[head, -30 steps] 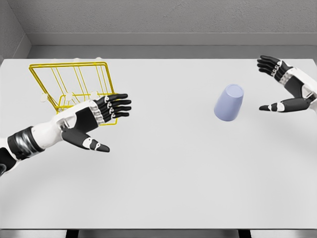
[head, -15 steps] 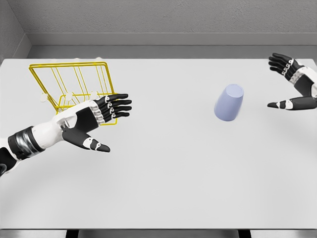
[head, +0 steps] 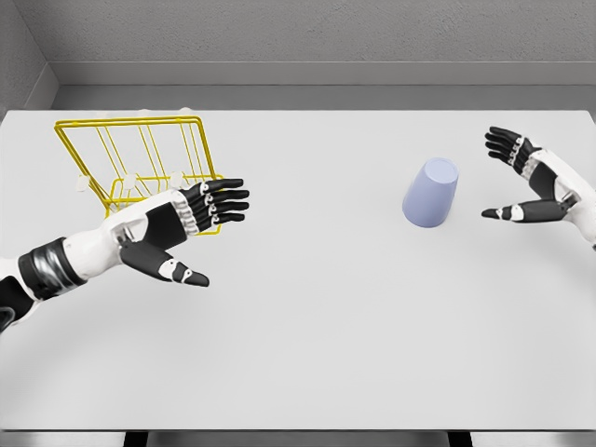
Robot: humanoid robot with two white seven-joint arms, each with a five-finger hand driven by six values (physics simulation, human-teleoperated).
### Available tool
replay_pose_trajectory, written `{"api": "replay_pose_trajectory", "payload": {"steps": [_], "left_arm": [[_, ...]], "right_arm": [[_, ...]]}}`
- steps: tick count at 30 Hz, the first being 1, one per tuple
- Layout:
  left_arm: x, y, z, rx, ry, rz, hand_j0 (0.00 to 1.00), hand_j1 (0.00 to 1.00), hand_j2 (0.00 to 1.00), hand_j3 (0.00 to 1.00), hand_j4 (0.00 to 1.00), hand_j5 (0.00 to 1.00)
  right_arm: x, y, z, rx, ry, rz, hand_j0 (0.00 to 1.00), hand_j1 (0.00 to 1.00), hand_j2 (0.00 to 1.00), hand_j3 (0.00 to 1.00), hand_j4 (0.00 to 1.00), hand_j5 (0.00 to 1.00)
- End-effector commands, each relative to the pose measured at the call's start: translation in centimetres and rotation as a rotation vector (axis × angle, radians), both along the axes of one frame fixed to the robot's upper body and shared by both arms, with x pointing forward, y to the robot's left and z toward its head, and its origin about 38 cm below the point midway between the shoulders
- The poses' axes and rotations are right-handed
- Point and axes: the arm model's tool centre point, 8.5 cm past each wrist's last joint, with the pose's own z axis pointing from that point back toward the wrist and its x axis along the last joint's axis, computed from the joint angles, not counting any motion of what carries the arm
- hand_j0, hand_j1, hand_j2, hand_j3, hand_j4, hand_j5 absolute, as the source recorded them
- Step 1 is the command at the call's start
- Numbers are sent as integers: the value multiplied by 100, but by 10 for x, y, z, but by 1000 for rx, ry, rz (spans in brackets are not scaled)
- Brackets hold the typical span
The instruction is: Place the cup on the cup holder with both arms
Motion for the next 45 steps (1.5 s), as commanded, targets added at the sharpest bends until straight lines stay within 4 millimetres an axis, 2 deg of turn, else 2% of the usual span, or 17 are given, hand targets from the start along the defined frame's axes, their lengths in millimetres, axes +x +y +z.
{"api": "replay_pose_trajectory", "payload": {"steps": [1,2,4,9,12,16,22,28,32,45], "left_arm": [[1,-4,-6,-6,36,-2,100,100,100,100,100,100],[1,-15,-17,-11,96,-12,100,100,100,100,100,100],[2,-39,-26,41,47,-31,100,100,100,100,100,100],[17,-59,-35,41,71,-22,100,100,100,100,100,100],[21,-63,-45,40,149,-15,100,100,100,100,100,100],[28,-71,-46,26,146,-9,100,100,100,100,100,100],[29,-69,-45,27,145,-5,100,100,100,100,100,100],[27,-74,-46,74,113,-16,100,100,100,100,100,100],[28,-73,-45,79,104,-12,100,100,100,100,100,100],[30,-74,-39,47,65,-6,100,100,100,100,100,100]], "right_arm": [[1,7,-6,-3,6,9,100,100,100,100,100,100],[1,9,-6,2,5,12,100,100,100,100,100,100],[2,15,-9,14,7,16,100,100,100,100,100,100],[5,21,-11,24,12,21,100,100,100,100,100,100],[7,33,-17,34,14,35,100,100,100,100,100,100],[8,35,-18,35,16,38,100,100,100,100,100,100],[10,47,-22,26,28,68,100,100,100,100,100,100],[10,45,-26,24,41,60,100,100,100,100,100,100],[15,51,-34,22,56,53,100,100,100,100,100,100],[14,54,-38,17,66,61,100,100,100,100,100,100]]}}
